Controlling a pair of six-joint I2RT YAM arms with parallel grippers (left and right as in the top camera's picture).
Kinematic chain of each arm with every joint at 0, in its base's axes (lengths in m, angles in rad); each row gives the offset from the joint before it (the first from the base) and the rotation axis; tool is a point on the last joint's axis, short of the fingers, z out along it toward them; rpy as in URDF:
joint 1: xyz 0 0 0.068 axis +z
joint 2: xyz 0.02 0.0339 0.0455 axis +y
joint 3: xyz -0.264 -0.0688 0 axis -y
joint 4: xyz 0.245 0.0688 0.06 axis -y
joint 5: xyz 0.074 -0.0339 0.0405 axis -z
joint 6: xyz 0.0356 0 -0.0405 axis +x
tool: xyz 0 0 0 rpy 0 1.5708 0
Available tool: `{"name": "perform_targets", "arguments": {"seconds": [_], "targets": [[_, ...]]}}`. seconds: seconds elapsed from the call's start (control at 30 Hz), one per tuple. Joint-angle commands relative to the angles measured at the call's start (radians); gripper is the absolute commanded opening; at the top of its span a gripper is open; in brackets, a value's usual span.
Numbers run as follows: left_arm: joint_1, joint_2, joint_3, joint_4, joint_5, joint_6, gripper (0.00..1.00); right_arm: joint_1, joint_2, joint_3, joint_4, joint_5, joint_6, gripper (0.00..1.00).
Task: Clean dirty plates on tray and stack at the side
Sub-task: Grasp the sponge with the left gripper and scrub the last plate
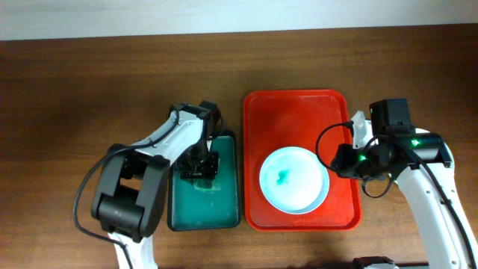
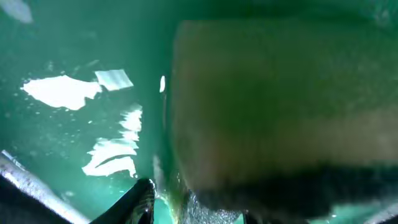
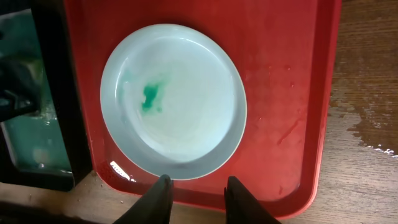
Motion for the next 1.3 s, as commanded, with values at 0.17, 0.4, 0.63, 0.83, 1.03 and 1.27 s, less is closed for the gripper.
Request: {"name": "perform_targets", "arguments": {"seconds": [0.17,0.4,0.63,0.83,1.03,1.27], "targets": [[-0.010,-0.014,0.081,-0.065,0.003,0.055,0.15,-0.002,0.000,0.007,0.002,-0.009,-0.003,0.31],[-0.029,-0.066,-0.080,0.253,-0.113,0.055,0.52,-0.002,0.000,0.006,-0.002,-0.009,-0.003,0.31],[-0.028,-0.107,-0.012,0.192,-0.109,0.055,0.25,-0.002,0.000,0.007,-0.009,-0.009,-0.003,0.31],[-0.029,-0.161,0.045,-0.019,-0.070,0.055,0.74,-0.002,0.000,0.006,-0.036,-0.008,-0.003,0.31],[-0.052,-0.161,-0.206,0.215,-0.042,0.046,0.16,-0.002,0.002,-0.128,0.006,0.050,0.084,0.31],[-0.052,-0.238,0.004,0.076,-0.087,0.047,0.00,-0.003,0.065,-0.163,0.138,0.048,0.085,0.31]]}}
